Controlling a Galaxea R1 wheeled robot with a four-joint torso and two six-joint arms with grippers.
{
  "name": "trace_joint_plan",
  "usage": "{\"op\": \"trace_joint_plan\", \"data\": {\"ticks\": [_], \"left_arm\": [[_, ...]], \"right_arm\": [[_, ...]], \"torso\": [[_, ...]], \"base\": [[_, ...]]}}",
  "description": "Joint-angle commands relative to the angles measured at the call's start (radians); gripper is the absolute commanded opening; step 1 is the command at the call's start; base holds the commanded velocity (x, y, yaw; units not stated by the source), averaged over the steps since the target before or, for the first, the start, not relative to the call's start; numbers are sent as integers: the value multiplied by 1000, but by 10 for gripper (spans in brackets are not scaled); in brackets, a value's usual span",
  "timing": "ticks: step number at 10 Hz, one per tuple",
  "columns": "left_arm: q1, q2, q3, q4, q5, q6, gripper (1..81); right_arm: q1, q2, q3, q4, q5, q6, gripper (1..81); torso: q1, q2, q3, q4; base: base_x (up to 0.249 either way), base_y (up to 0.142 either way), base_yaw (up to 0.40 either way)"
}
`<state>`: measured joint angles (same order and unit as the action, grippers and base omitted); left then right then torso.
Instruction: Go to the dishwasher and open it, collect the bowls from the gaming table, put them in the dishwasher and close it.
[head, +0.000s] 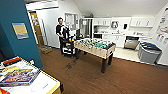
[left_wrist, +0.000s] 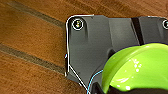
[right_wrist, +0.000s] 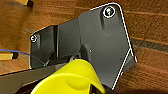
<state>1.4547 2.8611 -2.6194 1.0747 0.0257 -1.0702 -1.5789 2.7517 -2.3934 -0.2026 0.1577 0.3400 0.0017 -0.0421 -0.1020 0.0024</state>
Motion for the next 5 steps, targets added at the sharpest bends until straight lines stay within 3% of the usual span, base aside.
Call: {"op": "trace_joint_plan", "data": {"ticks": [1, 5], "left_arm": [[-47, -8, -2, 13, 45, 4, 10], [-44, 6, -4, 14, 48, 12, 10]], "right_arm": [[36, -11, 1, -17, -44, 2, 10], [36, -8, -1, -17, -55, -7, 10]], "torso": [[0, 0, 0, 0], [0, 0, 0, 0]], "base": [[0, 0, -396], [0, 0, -396]]}}
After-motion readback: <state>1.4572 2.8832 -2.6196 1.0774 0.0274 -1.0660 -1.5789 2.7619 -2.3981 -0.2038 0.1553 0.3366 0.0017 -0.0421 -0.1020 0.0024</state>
